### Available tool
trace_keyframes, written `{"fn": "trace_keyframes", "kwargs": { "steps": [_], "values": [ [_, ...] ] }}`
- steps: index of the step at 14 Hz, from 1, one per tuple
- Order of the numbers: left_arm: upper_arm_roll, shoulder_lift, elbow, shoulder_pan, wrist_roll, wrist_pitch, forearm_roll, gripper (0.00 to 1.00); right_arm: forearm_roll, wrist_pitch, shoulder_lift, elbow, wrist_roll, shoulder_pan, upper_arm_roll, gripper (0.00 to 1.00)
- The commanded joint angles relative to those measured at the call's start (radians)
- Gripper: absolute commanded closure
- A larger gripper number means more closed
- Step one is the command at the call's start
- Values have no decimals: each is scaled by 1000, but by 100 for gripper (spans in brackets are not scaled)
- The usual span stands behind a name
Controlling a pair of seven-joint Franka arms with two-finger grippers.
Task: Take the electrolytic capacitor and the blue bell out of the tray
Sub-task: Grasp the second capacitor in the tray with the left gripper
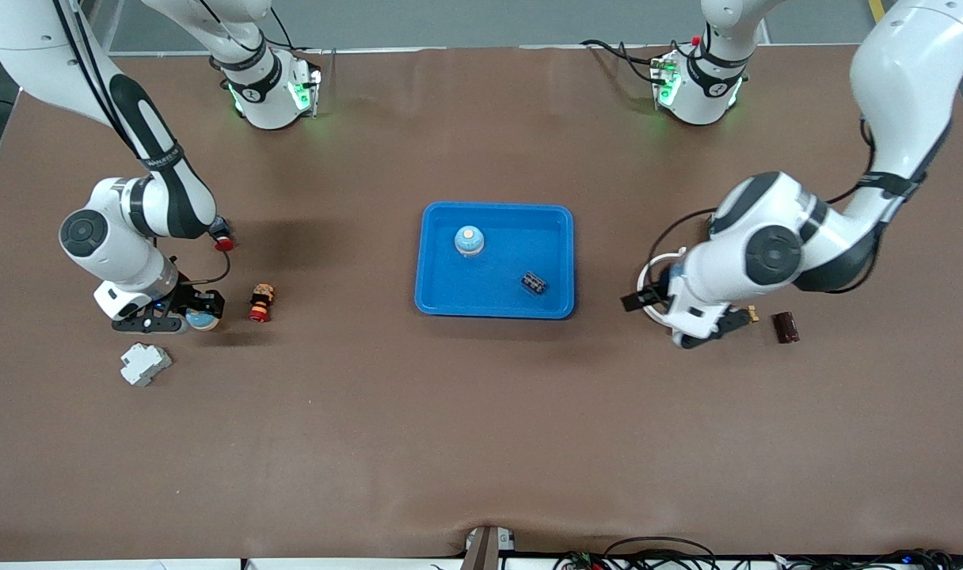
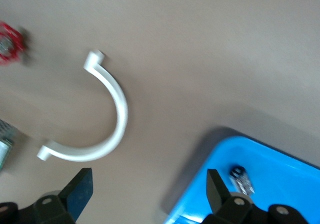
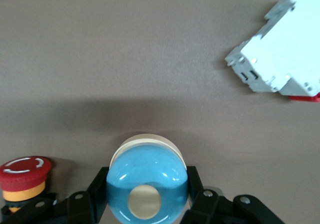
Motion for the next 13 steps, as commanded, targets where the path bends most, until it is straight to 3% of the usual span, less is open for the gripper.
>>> {"fn": "trace_keyframes", "kwargs": {
  "steps": [1,6,9,13],
  "values": [
    [63,-7,33,-146,-142,24,3,0,20,31,10,-9,-24,-28,20,100],
    [198,9,37,-371,-380,211,32,0,21,63,36,-9,-21,-30,22,100],
    [357,10,37,-557,-463,254,40,9,33,69,44,-9,-22,-28,23,100],
    [444,42,23,-671,-540,317,44,17,43,77,56,-8,-22,-25,25,100]
  ]
}}
